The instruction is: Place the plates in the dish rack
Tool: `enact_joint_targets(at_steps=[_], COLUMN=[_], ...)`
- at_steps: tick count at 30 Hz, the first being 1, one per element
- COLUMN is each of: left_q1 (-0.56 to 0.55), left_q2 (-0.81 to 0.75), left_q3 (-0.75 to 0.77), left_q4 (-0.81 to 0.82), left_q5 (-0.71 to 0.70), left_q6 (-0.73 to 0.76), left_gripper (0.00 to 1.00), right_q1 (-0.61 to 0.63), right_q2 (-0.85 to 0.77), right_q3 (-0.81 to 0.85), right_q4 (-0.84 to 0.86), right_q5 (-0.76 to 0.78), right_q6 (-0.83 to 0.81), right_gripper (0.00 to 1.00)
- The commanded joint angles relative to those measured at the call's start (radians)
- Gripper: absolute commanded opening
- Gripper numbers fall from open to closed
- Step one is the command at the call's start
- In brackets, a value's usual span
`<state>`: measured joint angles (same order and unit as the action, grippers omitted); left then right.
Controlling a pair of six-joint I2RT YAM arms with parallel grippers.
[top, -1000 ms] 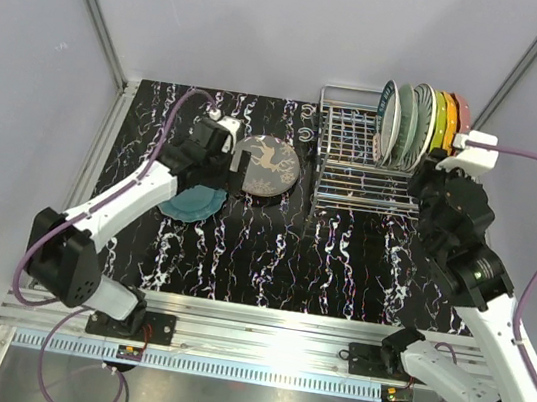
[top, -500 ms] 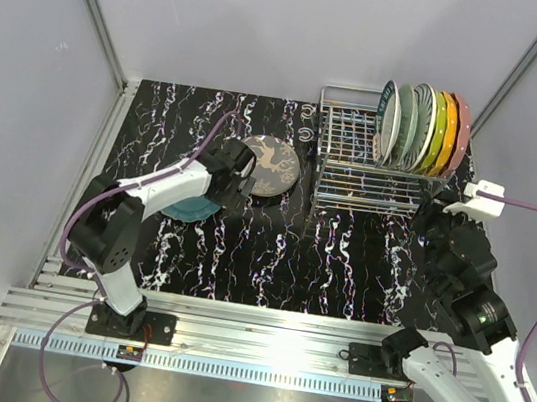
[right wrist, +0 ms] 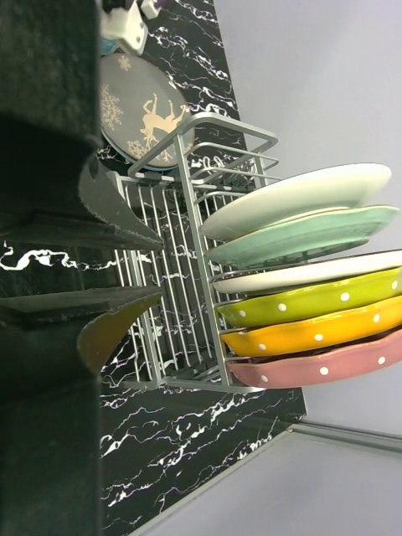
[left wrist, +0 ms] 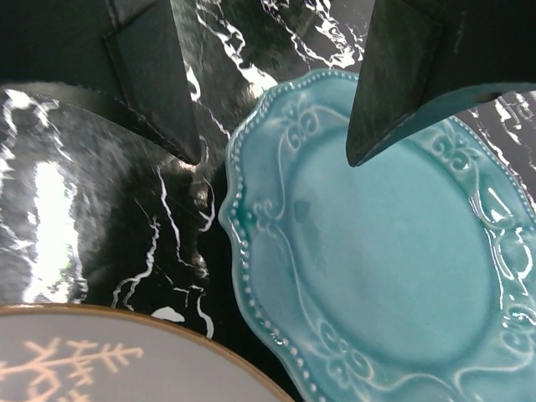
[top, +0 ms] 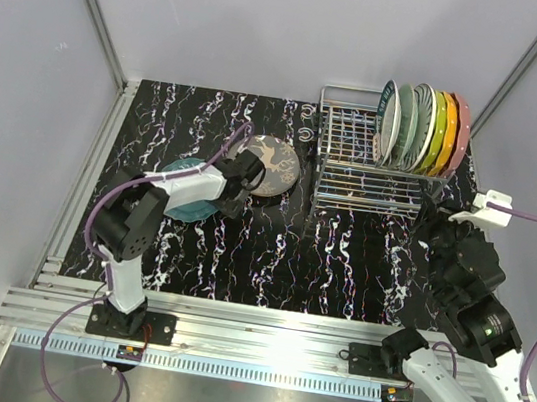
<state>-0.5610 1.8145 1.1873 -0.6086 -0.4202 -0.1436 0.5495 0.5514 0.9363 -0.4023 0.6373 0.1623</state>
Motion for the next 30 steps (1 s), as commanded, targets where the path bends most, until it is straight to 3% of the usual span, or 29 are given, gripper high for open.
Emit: enact_joint_targets(at_steps=[1, 7, 18, 22, 26, 30], left_q1=[-0.022, -0.028, -0.028, -0.031, -0.042, -0.060], left_q2=[0.031, 0.063, 0.146, 0.143, 0.140, 0.108], left_q3=[0.021, 0.023, 0.043, 0.046, 0.047, 0.055], left_q4=[0.046, 0.049, 0.052, 0.047, 0.038, 0.003], left_q5=[-0.130, -0.209, -0.223, -0.247, -0.282, -0.330], left_q6=[-0.001, -0.037, -0.037, -0.044, -0.048, -0.070], left_gripper=[0.68, 0.49, 0.37, 0.15, 0.00, 0.00], right_q1=[-0.005, -0.005, -0.003, -0.005, -0.005, -0.005], right_q2=[-0.005, -0.015, -0.024, -0.027, -0.030, -0.036], right_q3=[-0.005, -0.008, -0.011, -0.013, -0.013, -0.011], right_q4=[0.016, 0.020, 0.019, 0.019, 0.019, 0.023], right_q5=[-0.018, -0.022, -0.027, -0.025, -0.025, -0.042], right_q6=[0.019, 0.022, 0.025, 0.023, 0.023, 0.022], right_gripper=[0.31, 0.31, 0.31, 0.31, 0.31, 0.31])
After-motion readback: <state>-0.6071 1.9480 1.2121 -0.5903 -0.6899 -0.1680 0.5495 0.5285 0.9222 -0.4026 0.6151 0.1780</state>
